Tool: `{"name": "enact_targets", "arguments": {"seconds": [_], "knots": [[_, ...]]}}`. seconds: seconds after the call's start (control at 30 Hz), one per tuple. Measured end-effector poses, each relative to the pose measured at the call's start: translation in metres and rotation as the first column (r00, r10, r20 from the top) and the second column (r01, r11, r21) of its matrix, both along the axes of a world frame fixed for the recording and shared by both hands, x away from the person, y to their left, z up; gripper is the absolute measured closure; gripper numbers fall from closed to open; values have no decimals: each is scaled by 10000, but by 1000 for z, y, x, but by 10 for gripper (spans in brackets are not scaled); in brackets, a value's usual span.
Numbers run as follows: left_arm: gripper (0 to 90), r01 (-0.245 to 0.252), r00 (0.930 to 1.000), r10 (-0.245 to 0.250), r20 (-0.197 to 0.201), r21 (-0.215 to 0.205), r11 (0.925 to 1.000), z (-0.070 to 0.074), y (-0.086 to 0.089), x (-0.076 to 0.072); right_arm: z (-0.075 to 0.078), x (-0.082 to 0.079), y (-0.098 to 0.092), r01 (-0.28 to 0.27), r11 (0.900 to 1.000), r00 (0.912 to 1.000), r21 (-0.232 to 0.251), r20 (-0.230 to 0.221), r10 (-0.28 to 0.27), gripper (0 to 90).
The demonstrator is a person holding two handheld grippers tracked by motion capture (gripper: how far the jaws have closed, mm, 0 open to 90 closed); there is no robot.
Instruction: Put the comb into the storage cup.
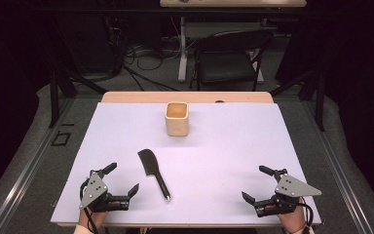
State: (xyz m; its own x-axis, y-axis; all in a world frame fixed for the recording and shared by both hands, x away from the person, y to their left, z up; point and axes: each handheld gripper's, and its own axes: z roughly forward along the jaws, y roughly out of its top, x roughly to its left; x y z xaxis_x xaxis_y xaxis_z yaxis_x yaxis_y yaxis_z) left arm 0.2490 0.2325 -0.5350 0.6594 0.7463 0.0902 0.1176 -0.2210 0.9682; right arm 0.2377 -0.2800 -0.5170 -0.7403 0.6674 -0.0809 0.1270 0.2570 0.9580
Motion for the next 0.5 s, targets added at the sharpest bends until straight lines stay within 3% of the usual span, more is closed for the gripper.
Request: {"name": "enact_targets", "arguments": {"seconds": [0.17, 0.4, 0.5], "knots": [[1, 86, 9999, -89, -125, -263, 9996, 1, -2, 1, 0, 0, 0, 39, 10000, 10000, 0, -25, -39, 0], [2, 334, 9993, -339, -174, -296, 9990, 2, -11, 3, -1, 1, 1, 22, 10000, 10000, -66, -34, -22, 0], [1, 393, 9990, -396, -214, -129, 9991, 3, -18, 3, -1, 1, 1, 16, 10000, 10000, -87, 13, -16, 0]]}}
